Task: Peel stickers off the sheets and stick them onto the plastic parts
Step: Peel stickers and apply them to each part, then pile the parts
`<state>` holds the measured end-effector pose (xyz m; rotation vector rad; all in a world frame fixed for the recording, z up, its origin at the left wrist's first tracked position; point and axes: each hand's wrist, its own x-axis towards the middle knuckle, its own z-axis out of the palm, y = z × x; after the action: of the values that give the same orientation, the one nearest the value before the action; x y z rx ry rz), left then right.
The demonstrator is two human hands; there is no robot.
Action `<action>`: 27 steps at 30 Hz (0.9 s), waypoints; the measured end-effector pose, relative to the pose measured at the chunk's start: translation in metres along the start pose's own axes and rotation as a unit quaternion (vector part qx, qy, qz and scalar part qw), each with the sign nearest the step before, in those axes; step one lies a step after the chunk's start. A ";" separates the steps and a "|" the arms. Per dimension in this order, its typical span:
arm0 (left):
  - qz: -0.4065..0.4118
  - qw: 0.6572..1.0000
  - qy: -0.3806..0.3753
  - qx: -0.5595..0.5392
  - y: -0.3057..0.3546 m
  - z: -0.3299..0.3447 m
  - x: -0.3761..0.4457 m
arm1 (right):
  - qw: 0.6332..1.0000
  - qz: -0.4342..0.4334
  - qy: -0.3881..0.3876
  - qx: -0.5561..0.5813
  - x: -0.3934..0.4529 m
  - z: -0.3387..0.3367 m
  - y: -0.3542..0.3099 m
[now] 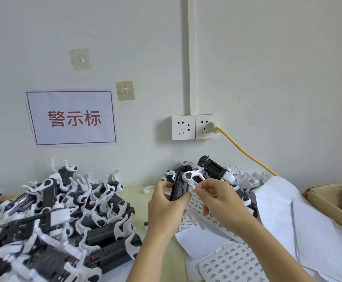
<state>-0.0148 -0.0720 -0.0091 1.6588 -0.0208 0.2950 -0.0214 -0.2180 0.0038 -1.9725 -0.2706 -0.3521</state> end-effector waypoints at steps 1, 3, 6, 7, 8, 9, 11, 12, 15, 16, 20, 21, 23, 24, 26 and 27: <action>-0.003 1.000 -0.003 -0.006 0.000 0.000 0.000 | 1.000 -0.002 0.001 -0.005 0.000 0.000 0.000; 0.001 1.000 -0.016 -0.015 -0.001 0.000 -0.001 | 1.000 -0.009 0.006 -0.023 0.000 -0.001 0.001; 0.017 0.999 -0.038 -0.015 0.000 0.000 -0.001 | 0.999 -0.018 0.017 -0.037 0.002 -0.002 0.000; 0.020 0.999 -0.043 -0.013 0.001 0.000 -0.001 | 0.999 -0.022 0.019 -0.043 0.002 -0.002 0.000; 0.022 0.999 -0.047 -0.012 0.001 0.000 -0.001 | 0.998 -0.026 0.021 -0.050 0.003 -0.003 0.000; 0.023 0.998 -0.050 -0.013 0.001 0.000 -0.001 | 0.998 -0.030 0.022 -0.059 0.003 -0.003 0.000; 0.023 0.998 -0.055 -0.018 0.001 0.000 -0.001 | 0.997 -0.034 0.025 -0.070 0.003 -0.004 0.000; 0.023 0.998 -0.056 -0.020 0.002 0.000 -0.001 | 0.996 -0.034 0.025 -0.073 0.003 -0.004 0.000; 0.024 0.998 -0.053 -0.020 0.003 0.001 -0.002 | 0.995 -0.034 0.025 -0.092 0.003 -0.004 0.002; 0.025 0.998 -0.051 -0.020 0.003 0.001 -0.002 | 0.994 -0.036 0.025 -0.102 0.003 -0.004 0.002; 0.028 0.998 -0.053 -0.023 0.003 0.000 -0.003 | 0.991 -0.039 0.028 -0.125 0.004 -0.003 0.003; 0.029 0.998 -0.054 -0.025 0.004 0.000 -0.003 | 0.991 -0.040 0.032 -0.127 0.004 -0.003 0.003; 0.031 0.998 -0.057 -0.028 0.004 0.001 -0.003 | 0.989 -0.043 0.037 -0.137 0.004 -0.003 0.002; 0.033 0.997 -0.058 -0.029 0.005 0.001 -0.003 | 0.988 -0.046 0.037 -0.143 0.004 -0.003 0.002; 0.035 0.997 -0.059 -0.033 0.005 0.001 -0.004 | 0.986 -0.051 0.036 -0.154 0.004 -0.003 0.002; 0.036 0.997 -0.059 -0.035 0.005 0.001 -0.004 | 0.985 -0.053 0.036 -0.159 0.003 -0.003 0.002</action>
<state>-0.0192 -0.0741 -0.0054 1.6058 -0.1779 0.2478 -0.0181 -0.2210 0.0047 -2.2569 -0.2881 -0.5641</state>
